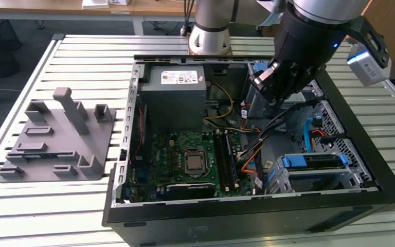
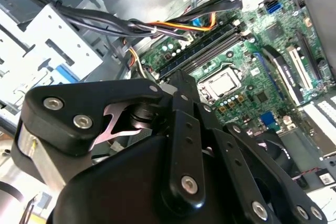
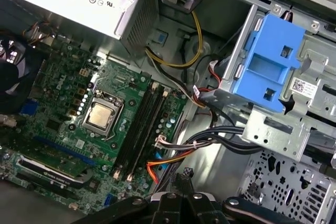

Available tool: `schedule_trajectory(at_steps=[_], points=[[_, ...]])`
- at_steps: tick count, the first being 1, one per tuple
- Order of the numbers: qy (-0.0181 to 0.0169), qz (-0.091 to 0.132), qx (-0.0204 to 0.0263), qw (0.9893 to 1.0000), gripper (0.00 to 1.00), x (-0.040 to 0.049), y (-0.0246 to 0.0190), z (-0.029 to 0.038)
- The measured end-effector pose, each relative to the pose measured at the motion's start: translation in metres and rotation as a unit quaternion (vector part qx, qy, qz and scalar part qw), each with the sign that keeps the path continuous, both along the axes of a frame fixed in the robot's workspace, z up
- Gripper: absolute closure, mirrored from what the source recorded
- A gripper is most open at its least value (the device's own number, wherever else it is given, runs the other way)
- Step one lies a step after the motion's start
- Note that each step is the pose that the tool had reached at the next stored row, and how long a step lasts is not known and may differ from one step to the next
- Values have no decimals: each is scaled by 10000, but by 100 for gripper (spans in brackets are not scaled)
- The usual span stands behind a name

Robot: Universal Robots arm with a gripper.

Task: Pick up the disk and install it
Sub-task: 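Insert the first disk wire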

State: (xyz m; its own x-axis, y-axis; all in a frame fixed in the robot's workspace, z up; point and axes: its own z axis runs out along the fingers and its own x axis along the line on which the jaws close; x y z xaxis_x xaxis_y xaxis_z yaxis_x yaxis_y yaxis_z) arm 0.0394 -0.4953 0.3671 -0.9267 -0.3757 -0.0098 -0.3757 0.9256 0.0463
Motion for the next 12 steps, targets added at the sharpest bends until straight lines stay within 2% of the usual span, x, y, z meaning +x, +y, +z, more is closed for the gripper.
schedule_trajectory(at_steps=[2, 6, 10, 12], points=[[0, 0, 1, 10000, 89, 24, -5, -3], [0, 0, 0, 10000, 89, 180, -5, -5], [0, 0, 1, 10000, 89, 190, -6, 2], [0, 0, 2, 10000, 89, 190, -6, 44]])
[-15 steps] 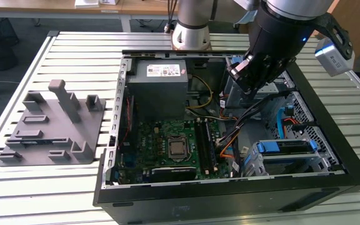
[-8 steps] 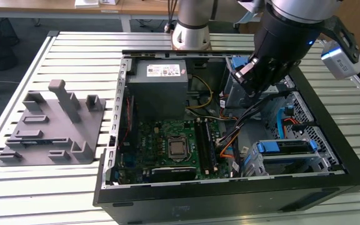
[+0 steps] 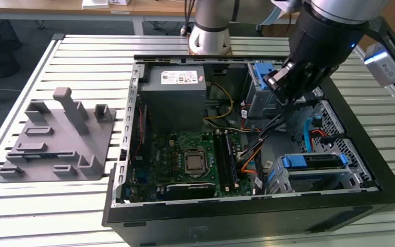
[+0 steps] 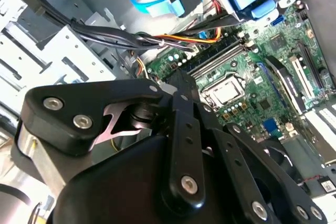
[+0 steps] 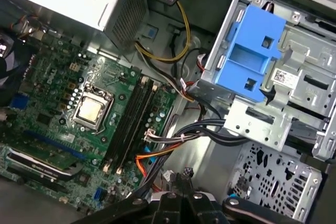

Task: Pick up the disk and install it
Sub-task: 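Insert the first disk wire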

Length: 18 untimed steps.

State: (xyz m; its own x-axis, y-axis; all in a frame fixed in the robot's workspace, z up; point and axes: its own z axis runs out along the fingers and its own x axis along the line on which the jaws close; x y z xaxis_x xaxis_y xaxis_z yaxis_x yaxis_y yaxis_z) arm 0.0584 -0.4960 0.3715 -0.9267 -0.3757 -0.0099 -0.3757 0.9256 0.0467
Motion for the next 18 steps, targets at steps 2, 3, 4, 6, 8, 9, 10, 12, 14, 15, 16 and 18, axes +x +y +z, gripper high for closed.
schedule_trajectory(at_steps=[2, 3, 4, 6, 8, 9, 10, 12, 14, 15, 16, 18], points=[[0, 0, 0, 10000, 89, 0, 0, 64], [0, 0, 0, 10000, 89, 0, 0, 98], [0, 0, 0, 10000, 89, 0, 0, 125], [0, 0, 1, 10000, 89, 0, 0, 137], [0, 0, 1, 10000, 89, 0, 0, 137], [0, 0, 1, 10000, 89, 0, 0, 137], [0, 0, 0, 10000, 89, 0, 0, 138], [0, 17, -1, 10000, 89, 0, -9, 138], [0, 179, 0, 9998, 89, 0, -8, 134], [0, 269, 0, 9996, 89, 0, -8, 131], [0, 358, 0, 9994, 89, 0, -9, 128], [0, 541, 0, 9985, 89, 0, -9, 122]])
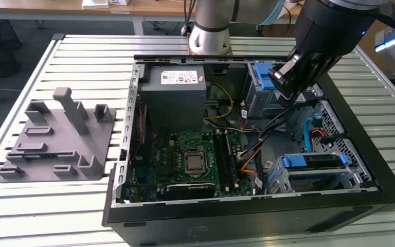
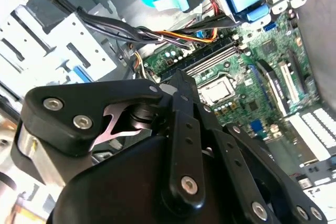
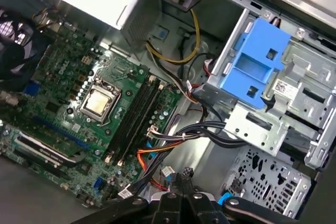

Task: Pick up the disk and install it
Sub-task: 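Insert the first disk wire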

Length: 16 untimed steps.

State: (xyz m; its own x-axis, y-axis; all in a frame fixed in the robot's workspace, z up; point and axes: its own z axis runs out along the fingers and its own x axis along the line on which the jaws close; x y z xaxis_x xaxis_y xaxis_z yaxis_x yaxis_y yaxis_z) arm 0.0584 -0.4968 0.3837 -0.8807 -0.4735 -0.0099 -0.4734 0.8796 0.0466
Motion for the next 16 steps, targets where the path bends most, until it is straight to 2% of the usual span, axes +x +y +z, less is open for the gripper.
schedule_trajectory(at_steps=[3, 6, 16], points=[[0, 271, 0, 9996, 89, 0, 0, -9], [0, 508, 0, 9987, 89, 0, 0, -14], [0, 520, 0, 9986, 89, 0, 0, -15]])
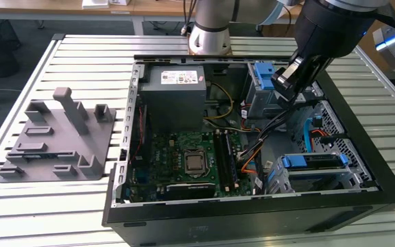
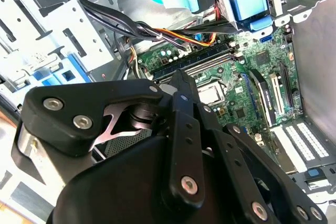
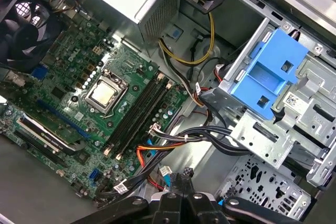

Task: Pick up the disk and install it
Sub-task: 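Insert the first disk wire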

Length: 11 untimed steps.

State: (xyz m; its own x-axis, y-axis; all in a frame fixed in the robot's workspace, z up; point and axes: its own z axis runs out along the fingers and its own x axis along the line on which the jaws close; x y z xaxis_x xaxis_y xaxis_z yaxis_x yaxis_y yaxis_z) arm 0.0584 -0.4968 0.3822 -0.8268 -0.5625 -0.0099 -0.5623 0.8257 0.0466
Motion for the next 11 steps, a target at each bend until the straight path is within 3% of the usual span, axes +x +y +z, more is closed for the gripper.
schedule_trajectory(at_steps=[5, 11], points=[[0, 1, 1, 10000, 89, 0, -12, -1], [0, 0, 0, 10000, 89, 0, -120, -7]])
